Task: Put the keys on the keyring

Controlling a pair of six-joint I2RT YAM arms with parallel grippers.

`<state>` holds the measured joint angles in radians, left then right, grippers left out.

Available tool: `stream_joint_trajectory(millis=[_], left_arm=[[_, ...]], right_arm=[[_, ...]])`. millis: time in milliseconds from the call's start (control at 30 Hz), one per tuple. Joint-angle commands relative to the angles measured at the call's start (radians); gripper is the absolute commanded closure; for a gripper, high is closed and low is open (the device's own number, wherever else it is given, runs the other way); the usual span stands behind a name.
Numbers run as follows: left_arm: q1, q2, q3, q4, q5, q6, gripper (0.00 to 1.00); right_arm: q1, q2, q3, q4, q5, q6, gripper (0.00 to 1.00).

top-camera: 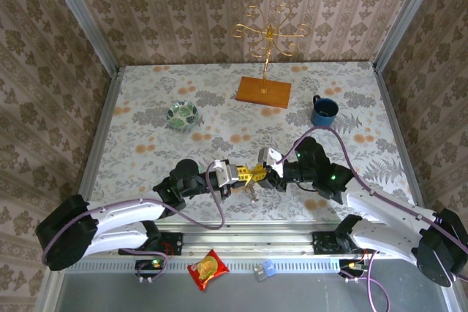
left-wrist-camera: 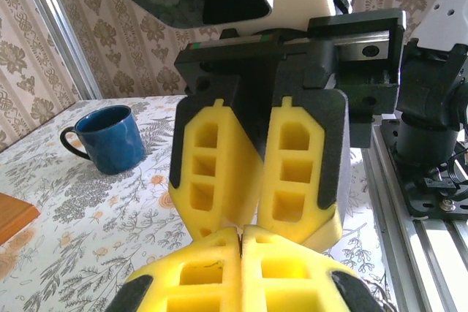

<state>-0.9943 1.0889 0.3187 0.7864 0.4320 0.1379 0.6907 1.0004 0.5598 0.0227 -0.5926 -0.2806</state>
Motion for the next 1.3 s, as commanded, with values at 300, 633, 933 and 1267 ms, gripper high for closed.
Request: stream_joint_trajectory(millis=[300,633,933,1267], left_arm=[[-0.006,-0.017,-0.020,0.019,-0.041,-0.002,0.84],[-0.004,-0.107,0.033,-0.267,-0.071,0.087,0.77],[-0.006,-0.097,0.089,-0.378,-0.065,0.136,0.79],[-0.002,-0.083,0.132,-0.430,-0.055,0.179,0.95]], right_arm=[[-0.002,0.009,0.030,-0.016,-0.079,-0.059,1.00],[-0.002,0.064,0.136,-0.227,-0.069,-0.201,1.00],[0.027,0.128,0.245,-0.397,-0.015,-0.309,1.00],[0.071,0.168,0.319,-0.451,0.039,-0.355,1.00]])
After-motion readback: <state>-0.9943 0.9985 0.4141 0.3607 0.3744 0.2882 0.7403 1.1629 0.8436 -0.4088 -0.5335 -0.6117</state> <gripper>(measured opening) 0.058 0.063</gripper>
